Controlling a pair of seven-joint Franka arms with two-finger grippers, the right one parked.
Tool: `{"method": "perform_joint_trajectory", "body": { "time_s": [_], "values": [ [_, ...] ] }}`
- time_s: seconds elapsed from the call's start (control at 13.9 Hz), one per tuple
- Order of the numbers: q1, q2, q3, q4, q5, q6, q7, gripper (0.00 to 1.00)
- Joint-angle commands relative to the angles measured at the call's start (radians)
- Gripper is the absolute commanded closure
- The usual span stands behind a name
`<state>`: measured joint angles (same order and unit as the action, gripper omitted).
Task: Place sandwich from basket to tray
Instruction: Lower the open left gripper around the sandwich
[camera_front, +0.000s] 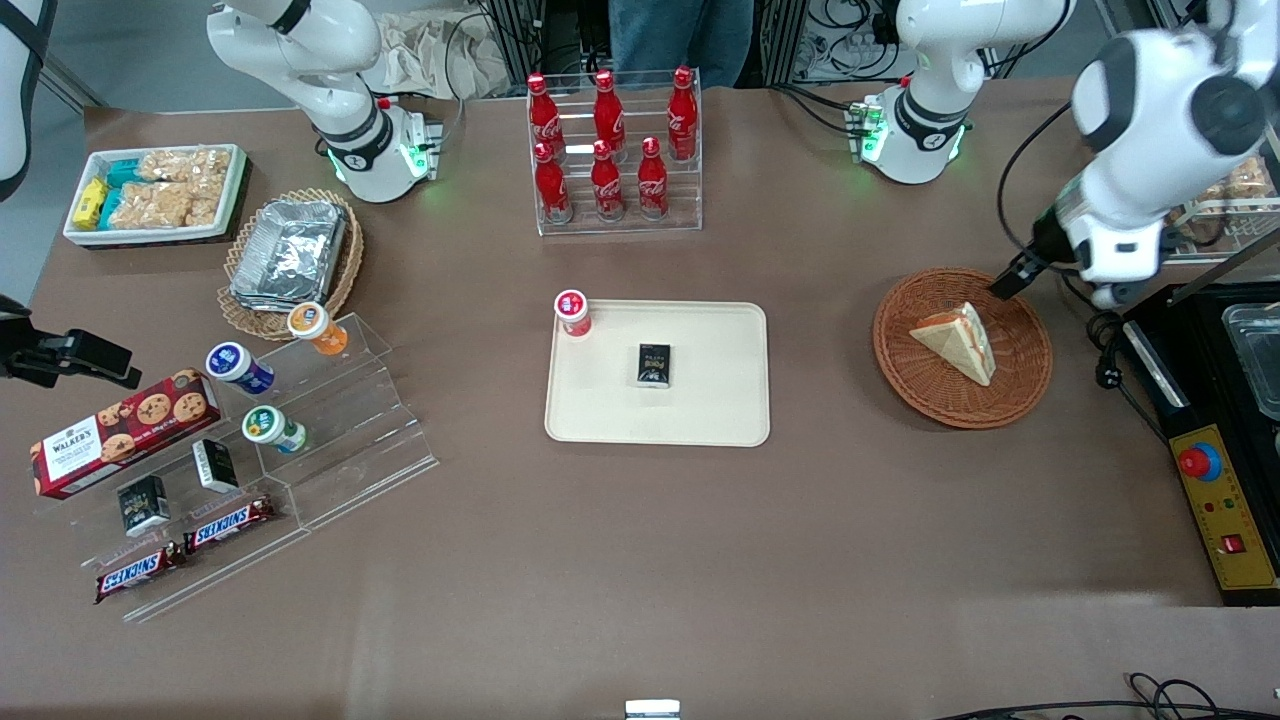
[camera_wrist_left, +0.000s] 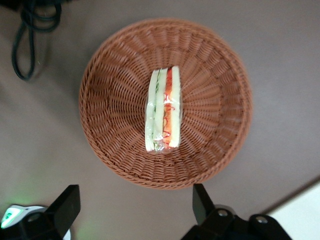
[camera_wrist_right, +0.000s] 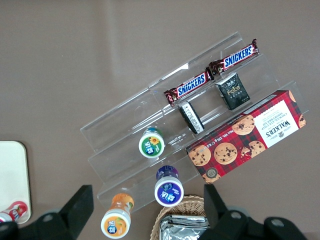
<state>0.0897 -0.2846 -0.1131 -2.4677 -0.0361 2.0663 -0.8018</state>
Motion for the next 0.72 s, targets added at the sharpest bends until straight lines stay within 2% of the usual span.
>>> {"method": "perform_joint_trajectory", "body": {
  "time_s": [0.0, 0.29, 0.65],
  "values": [
    [0.004, 0.059, -0.003, -0.068, 0.04, 0.119, -0.037, 0.0],
    [0.001, 0.125, -0.011, -0.174, 0.058, 0.328, -0.066, 0.0],
    [0.004, 0.254, -0.011, -0.177, 0.058, 0.458, -0.086, 0.0]
  ]
}}
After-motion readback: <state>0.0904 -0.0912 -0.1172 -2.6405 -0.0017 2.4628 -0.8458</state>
